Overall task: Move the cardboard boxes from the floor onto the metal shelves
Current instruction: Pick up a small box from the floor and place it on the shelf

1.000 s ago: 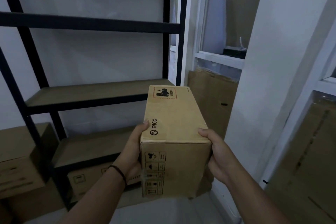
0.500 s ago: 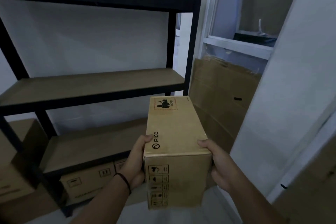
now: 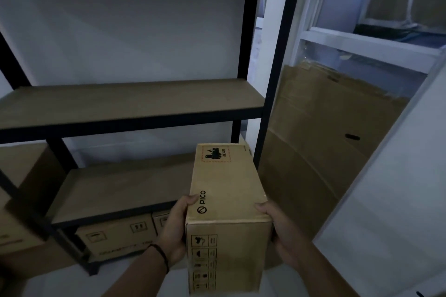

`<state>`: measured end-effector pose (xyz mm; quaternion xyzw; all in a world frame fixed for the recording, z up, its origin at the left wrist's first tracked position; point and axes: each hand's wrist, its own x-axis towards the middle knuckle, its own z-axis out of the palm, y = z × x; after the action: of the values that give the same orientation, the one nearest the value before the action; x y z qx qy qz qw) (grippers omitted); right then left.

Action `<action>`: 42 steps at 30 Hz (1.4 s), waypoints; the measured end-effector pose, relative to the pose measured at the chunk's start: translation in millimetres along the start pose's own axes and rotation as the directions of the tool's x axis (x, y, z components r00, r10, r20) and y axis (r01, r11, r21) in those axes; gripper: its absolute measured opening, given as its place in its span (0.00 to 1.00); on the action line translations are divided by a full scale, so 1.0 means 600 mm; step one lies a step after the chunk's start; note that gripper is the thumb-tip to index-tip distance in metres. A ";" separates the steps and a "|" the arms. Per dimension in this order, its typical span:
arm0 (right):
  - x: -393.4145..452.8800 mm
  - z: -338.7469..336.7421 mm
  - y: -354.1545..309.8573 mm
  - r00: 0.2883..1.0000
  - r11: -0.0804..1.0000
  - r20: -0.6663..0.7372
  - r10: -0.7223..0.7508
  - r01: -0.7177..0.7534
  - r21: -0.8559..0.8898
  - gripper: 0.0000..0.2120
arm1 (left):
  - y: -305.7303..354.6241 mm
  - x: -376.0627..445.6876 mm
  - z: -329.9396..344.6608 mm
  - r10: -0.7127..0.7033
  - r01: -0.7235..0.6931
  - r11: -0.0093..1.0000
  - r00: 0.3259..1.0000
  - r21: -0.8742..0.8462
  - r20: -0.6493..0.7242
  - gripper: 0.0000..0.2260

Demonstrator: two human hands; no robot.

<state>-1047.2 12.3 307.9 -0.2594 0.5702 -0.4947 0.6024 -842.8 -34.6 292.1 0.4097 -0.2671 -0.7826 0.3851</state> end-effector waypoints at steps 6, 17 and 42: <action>0.127 -0.047 -0.034 0.997 0.994 0.071 0.043 -0.036 -0.104 0.18 | -0.001 0.107 0.025 -0.015 0.010 0.998 0.996 -0.058 -0.090 0.20; 0.290 -0.088 -0.072 0.985 0.987 0.161 0.068 -0.043 -0.153 0.20 | 0.010 0.246 0.052 -0.014 -0.001 0.996 0.985 -0.085 -0.174 0.22; 0.457 -0.078 -0.038 0.967 0.937 0.184 0.176 -0.108 -0.332 0.32 | 0.020 0.407 -0.002 -0.127 0.103 0.983 0.979 -0.151 -0.160 0.21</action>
<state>-1136.6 -228.7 199.7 -0.3622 0.5929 -0.3206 0.6438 -926.8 -241.9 193.8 0.4610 -0.1530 -0.7831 0.3883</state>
